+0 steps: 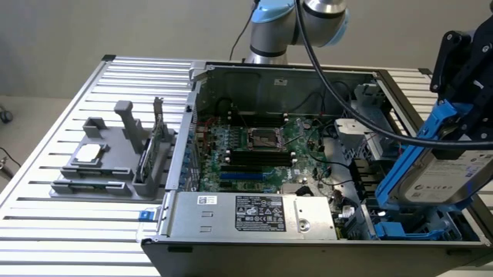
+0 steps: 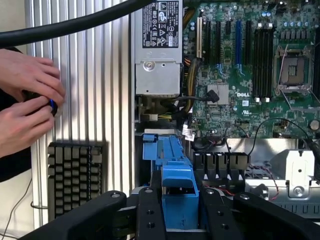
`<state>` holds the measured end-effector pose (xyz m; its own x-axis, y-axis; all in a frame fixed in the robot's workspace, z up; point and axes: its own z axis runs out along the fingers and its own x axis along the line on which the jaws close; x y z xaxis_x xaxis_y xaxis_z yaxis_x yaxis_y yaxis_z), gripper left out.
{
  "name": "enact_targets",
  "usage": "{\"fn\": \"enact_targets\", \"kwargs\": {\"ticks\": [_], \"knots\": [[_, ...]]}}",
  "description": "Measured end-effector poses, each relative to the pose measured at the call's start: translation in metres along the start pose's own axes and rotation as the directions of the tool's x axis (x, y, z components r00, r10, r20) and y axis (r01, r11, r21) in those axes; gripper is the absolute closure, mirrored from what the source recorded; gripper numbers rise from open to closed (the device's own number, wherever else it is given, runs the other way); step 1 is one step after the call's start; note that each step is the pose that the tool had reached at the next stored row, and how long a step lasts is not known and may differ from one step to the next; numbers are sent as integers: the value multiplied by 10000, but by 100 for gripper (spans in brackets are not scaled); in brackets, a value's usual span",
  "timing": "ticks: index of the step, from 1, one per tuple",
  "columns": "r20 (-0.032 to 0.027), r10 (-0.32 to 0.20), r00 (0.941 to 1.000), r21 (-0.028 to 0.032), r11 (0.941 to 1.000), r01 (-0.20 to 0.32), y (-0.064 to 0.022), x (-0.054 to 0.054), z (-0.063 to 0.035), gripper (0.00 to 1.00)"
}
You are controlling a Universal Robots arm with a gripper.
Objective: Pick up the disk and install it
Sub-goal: 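Insert the disk into the insertion slot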
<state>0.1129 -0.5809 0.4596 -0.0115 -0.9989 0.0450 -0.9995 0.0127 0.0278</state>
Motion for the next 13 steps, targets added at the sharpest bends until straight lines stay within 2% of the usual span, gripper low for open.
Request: {"fn": "enact_targets", "kwargs": {"ticks": [3, 5, 13], "knots": [[1, -1, 10000, -13, 10000, 1, -15, -2, 51, 68], [-2, -1, 10000, -29, 10000, 1, -18, -1, 55, 68], [3, -2, 10000, -32, 10000, 2, -20, -3, 93, 68]]}}
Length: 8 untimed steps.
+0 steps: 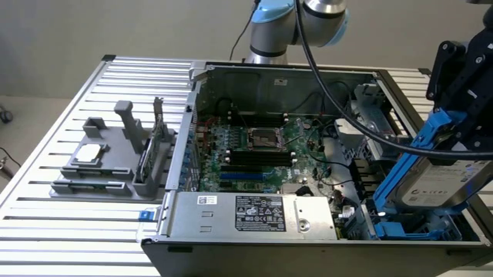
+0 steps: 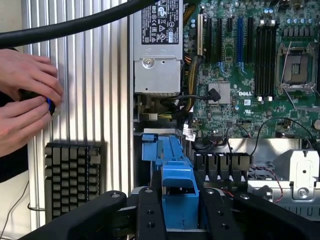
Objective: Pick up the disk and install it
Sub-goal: 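Insert the disk into the insertion slot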
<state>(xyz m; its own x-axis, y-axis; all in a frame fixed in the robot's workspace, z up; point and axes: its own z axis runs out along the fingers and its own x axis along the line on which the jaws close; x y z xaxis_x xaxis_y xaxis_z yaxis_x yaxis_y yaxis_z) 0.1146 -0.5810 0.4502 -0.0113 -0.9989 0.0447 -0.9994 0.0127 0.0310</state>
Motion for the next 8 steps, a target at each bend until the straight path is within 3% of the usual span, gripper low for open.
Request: {"fn": "enact_targets", "kwargs": {"ticks": [8], "knots": [[1, 0, 10000, 0, 10000, 0, -3, -5, 97, 68]]}}
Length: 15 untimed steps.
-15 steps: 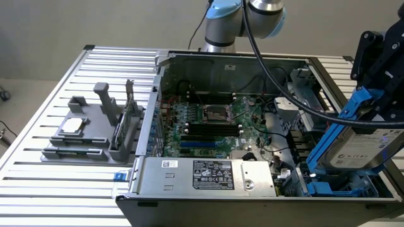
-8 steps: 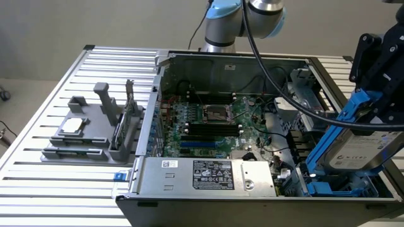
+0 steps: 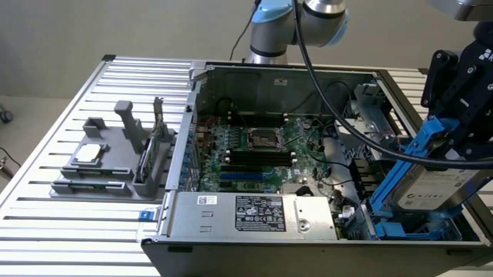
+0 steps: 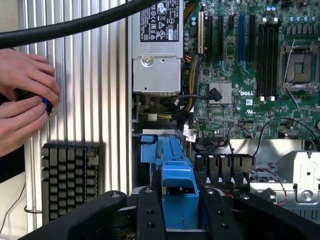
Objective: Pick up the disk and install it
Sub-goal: 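Insert the disk into the insertion slot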
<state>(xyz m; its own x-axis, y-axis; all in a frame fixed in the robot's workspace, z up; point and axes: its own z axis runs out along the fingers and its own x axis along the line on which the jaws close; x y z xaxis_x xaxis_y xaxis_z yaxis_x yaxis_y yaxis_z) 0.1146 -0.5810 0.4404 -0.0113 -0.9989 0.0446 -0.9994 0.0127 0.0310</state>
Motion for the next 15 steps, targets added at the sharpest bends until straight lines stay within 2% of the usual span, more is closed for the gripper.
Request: {"fn": "enact_targets", "kwargs": {"ticks": [15], "knots": [[-5, -166, 9999, -5, 9999, 166, -14, -5, 108, 68]]}}
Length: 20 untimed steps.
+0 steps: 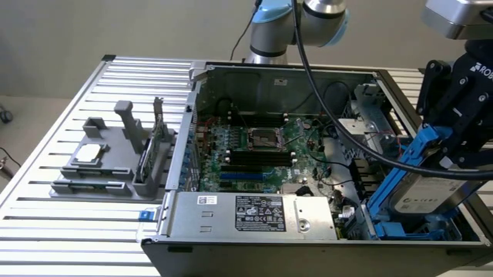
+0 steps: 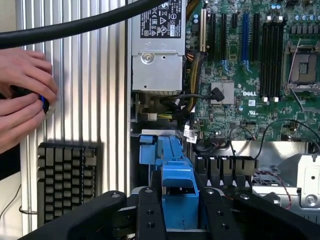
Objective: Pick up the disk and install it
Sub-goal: 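Insert the disk into the insertion slot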
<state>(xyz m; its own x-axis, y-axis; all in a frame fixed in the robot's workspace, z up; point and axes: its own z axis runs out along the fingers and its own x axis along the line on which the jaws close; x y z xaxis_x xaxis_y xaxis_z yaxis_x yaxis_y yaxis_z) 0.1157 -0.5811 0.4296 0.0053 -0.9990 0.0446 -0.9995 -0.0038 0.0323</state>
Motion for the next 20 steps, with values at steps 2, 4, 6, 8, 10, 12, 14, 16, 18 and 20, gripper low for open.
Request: {"fn": "enact_targets", "kwargs": {"ticks": [2, 4, 6, 8, 10, 12, 14, 16, 18, 20], "knots": [[-1, -28, 10000, 0, 10000, 28, -3, -1, 13, 68], [-1, -55, 10000, 0, 10000, 55, -5, -1, 26, 68], [0, -81, 10000, -1, 10000, 81, -8, -2, 41, 68], [4, -100, 9999, -2, 9999, 100, -9, -3, 58, 68], [15, -109, 9999, -3, 9999, 109, -10, -3, 77, 68], [29, -115, 9999, -4, 9999, 115, -11, -6, 93, 68], [45, -119, 9999, -3, 9999, 120, -11, -9, 107, 68], [67, -125, 9999, -3, 9999, 125, -12, -12, 122, 68], [94, -127, 9999, -3, 9999, 127, -12, -12, 136, 68], [125, -130, 9998, -3, 9999, 130, -14, -13, 152, 68]]}}
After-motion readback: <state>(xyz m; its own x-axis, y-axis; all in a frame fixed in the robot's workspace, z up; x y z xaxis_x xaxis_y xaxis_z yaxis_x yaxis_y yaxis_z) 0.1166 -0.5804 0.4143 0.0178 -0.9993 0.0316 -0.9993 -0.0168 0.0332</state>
